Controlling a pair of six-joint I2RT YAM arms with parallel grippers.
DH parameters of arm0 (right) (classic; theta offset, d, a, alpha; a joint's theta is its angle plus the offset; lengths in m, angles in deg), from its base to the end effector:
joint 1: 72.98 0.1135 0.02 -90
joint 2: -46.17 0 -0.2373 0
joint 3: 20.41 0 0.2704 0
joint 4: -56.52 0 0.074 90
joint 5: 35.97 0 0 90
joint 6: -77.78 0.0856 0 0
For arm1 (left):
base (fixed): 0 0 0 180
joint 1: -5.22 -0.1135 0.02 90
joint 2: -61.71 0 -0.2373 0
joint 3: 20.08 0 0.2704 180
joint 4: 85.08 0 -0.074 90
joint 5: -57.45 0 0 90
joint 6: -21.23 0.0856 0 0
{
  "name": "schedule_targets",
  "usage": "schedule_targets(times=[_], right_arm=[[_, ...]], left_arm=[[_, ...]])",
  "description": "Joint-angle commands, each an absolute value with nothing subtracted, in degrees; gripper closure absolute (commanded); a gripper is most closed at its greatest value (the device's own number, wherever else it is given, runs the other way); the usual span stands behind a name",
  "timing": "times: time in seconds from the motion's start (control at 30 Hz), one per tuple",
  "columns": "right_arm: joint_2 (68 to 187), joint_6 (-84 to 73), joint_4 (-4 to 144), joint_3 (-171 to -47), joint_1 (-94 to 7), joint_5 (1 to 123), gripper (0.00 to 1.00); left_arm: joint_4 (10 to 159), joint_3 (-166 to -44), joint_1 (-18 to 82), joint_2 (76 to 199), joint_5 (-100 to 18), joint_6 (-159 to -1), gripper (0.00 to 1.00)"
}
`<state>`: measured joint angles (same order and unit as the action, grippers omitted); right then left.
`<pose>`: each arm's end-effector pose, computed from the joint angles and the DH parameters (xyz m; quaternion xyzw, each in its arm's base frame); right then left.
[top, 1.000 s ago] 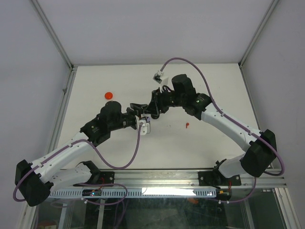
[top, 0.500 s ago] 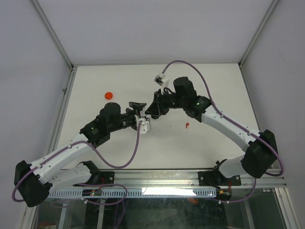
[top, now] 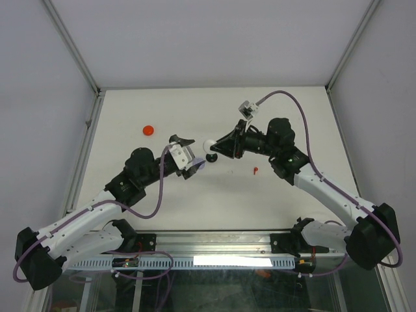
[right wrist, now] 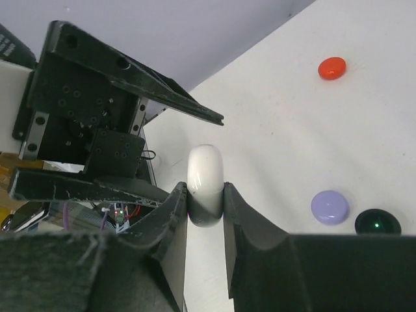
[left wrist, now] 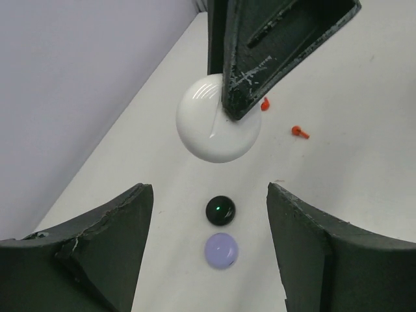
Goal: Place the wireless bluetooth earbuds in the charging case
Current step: Pick up the charging case at the center of the board.
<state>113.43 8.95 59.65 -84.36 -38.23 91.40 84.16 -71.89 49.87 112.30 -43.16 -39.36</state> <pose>0.2492 0.2361 0.3008 -0.2955 0.6762 0.5069 0.4455 0.1992 -0.2190 0.2764 0.5055 0.5709 -0.1552 0.6281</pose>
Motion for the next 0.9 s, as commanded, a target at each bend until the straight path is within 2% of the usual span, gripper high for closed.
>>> schedule_targets(times=[0.0,0.1,0.23,0.4,0.63,0.87], right_arm=[[109.7,12.7,44.0,-80.8,-38.3,92.3,1.0],[108.8,14.3,39.9,-78.9,-38.3,92.3,1.0],[108.5,18.5,31.0,-75.3,-38.3,92.1,1.0],[109.7,23.6,24.3,-73.8,-38.2,93.6,1.0],[110.8,25.1,20.3,-72.9,-37.4,94.5,1.0],[112.2,25.7,18.5,-73.1,-36.0,94.9,1.0]], left_arm=[[99.7,-68.4,49.9,110.2,-45.8,-58.0,0.29],[108.6,-64.8,48.1,109.1,-46.4,-67.6,0.32],[123.7,-57.4,43.7,109.4,-53.1,-79.4,0.35],[141.2,-52.3,40.3,112.6,-56.8,-93.8,0.44],[150.9,-53.0,40.3,117.4,-57.8,-102.5,0.5],[154.4,-55.0,40.2,121.3,-59.2,-107.8,0.59]])
